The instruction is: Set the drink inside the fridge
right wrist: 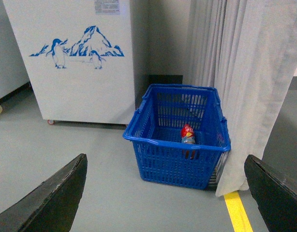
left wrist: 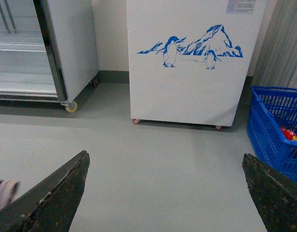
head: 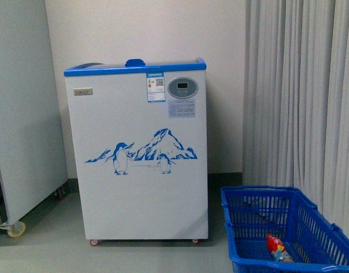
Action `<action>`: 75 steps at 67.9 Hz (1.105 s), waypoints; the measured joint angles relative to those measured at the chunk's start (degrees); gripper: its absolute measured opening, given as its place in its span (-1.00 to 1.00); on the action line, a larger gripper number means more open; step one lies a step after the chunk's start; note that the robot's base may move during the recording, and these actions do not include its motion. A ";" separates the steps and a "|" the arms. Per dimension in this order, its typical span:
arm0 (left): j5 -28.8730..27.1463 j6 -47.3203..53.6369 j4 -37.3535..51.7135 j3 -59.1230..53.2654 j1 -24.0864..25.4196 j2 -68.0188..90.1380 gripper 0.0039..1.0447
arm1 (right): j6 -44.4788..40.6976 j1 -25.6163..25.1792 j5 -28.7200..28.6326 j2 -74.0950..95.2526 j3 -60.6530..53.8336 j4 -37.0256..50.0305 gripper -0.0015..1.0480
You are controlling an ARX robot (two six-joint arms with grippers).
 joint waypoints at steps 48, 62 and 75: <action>0.00 0.00 0.00 0.00 0.00 0.00 0.85 | 0.00 0.00 -0.02 0.00 0.00 0.00 0.85; 0.00 0.00 0.00 0.00 0.00 0.00 0.85 | 0.00 0.00 0.00 0.00 0.00 0.00 0.85; 0.00 -0.02 0.00 0.00 0.00 0.00 0.85 | 0.00 0.00 -0.02 0.00 0.00 0.00 0.85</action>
